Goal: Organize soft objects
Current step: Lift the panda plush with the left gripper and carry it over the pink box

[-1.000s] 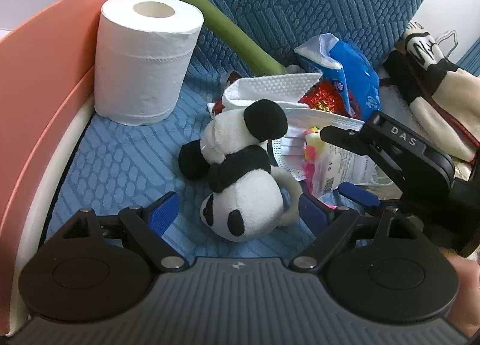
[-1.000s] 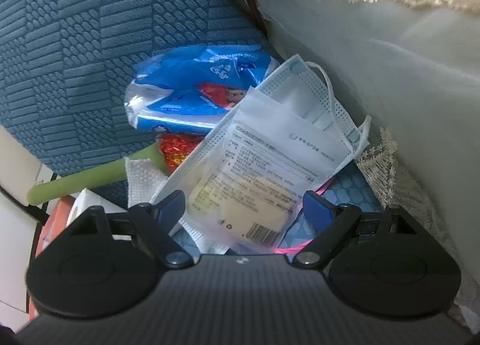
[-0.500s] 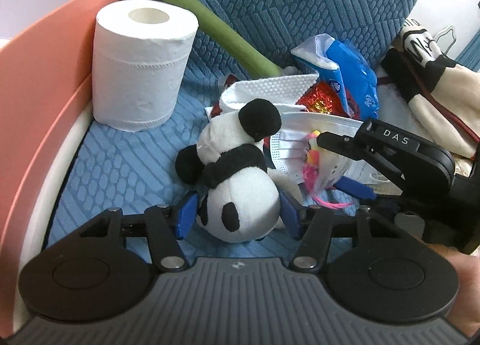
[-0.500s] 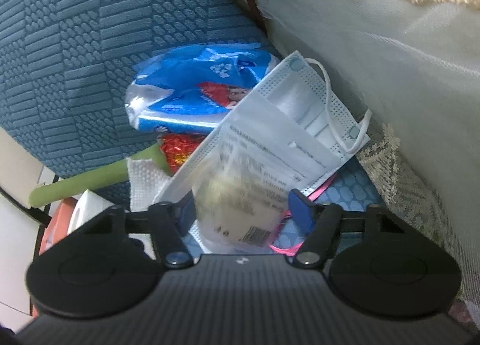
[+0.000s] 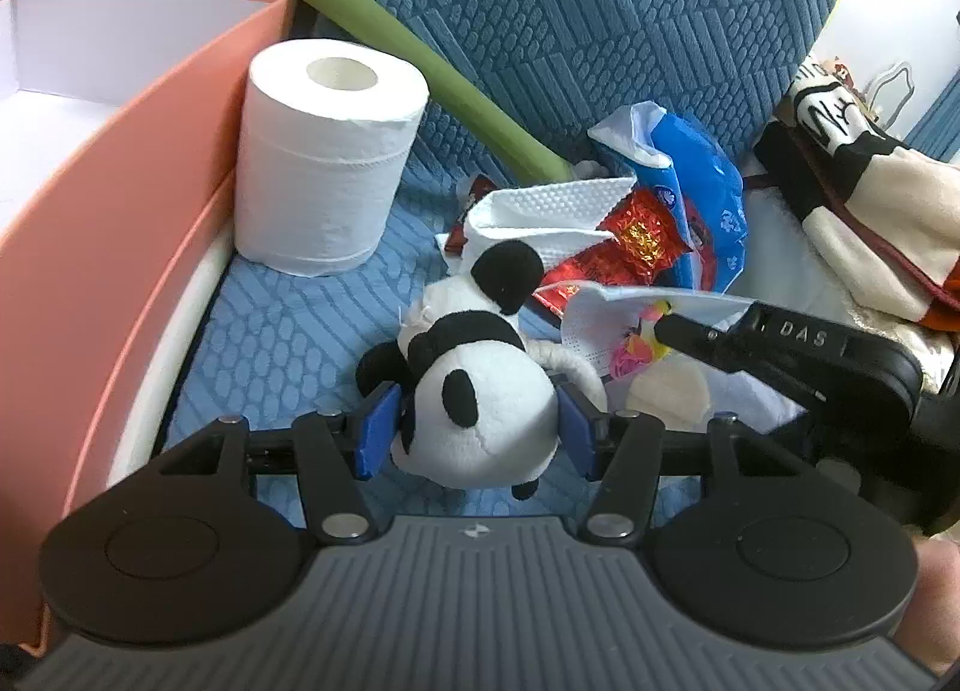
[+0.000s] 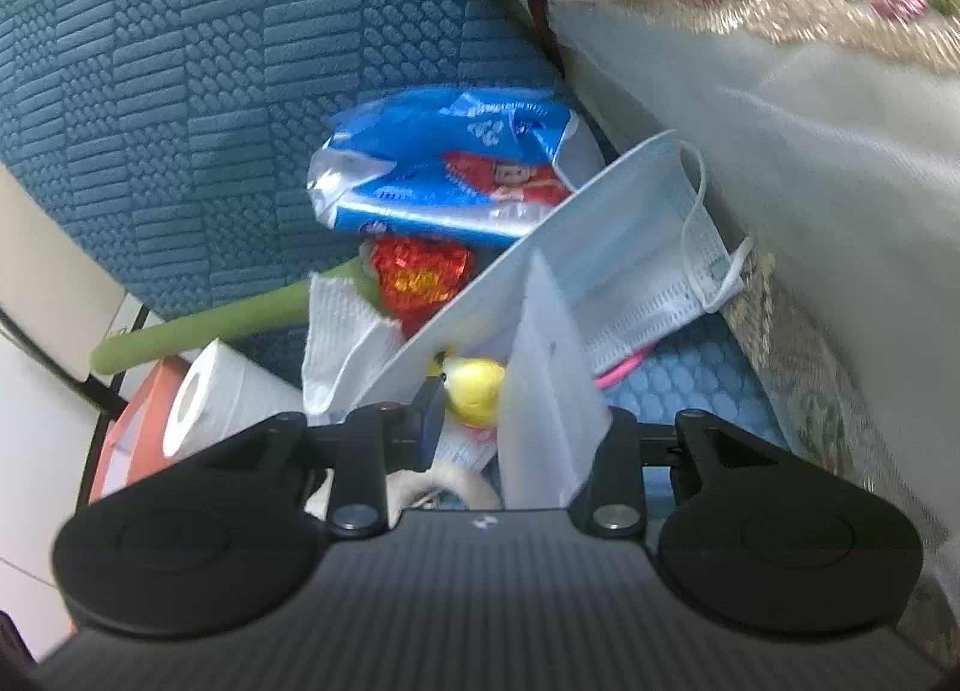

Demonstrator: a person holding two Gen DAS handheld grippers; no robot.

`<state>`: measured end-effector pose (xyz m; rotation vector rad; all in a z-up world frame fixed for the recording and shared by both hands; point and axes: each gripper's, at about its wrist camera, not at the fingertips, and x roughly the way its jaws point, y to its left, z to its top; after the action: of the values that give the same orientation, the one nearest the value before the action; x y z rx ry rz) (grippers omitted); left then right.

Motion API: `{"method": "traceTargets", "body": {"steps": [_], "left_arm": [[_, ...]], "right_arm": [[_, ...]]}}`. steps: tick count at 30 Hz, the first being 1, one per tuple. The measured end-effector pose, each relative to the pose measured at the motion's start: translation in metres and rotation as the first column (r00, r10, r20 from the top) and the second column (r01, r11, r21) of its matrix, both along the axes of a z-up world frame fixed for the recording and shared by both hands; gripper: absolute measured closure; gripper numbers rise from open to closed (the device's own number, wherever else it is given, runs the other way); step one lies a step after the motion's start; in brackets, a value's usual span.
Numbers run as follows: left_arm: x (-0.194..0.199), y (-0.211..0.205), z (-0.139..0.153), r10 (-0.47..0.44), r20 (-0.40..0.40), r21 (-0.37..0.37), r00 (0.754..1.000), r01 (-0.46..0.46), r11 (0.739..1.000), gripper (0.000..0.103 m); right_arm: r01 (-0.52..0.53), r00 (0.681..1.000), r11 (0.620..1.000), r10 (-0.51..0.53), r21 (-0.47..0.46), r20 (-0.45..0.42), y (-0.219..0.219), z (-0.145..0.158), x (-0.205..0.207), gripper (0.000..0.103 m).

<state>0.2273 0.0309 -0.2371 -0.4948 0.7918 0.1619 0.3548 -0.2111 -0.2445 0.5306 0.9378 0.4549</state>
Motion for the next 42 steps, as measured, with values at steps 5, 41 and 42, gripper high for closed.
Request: {"method": "traceTargets", "body": {"steps": [5, 41, 42], "left_arm": [[-0.011, 0.003, 0.005, 0.007, 0.005, -0.001, 1.0, -0.007, 1.0, 0.041], [-0.065, 0.024, 0.043, -0.034, 0.022, 0.023, 0.999, 0.033, 0.999, 0.042], [-0.067, 0.025, 0.047, -0.037, 0.022, 0.024, 0.999, 0.036, 0.999, 0.042]], "right_arm": [[-0.003, 1.0, 1.0, 0.002, -0.025, -0.029, -0.002, -0.001, -0.008, 0.04], [-0.203, 0.967, 0.908, 0.246, -0.365, 0.073, 0.022, 0.06, -0.111, 0.091], [-0.212, 0.965, 0.905, 0.254, -0.368, 0.07, 0.025, 0.063, -0.116, 0.091]]}}
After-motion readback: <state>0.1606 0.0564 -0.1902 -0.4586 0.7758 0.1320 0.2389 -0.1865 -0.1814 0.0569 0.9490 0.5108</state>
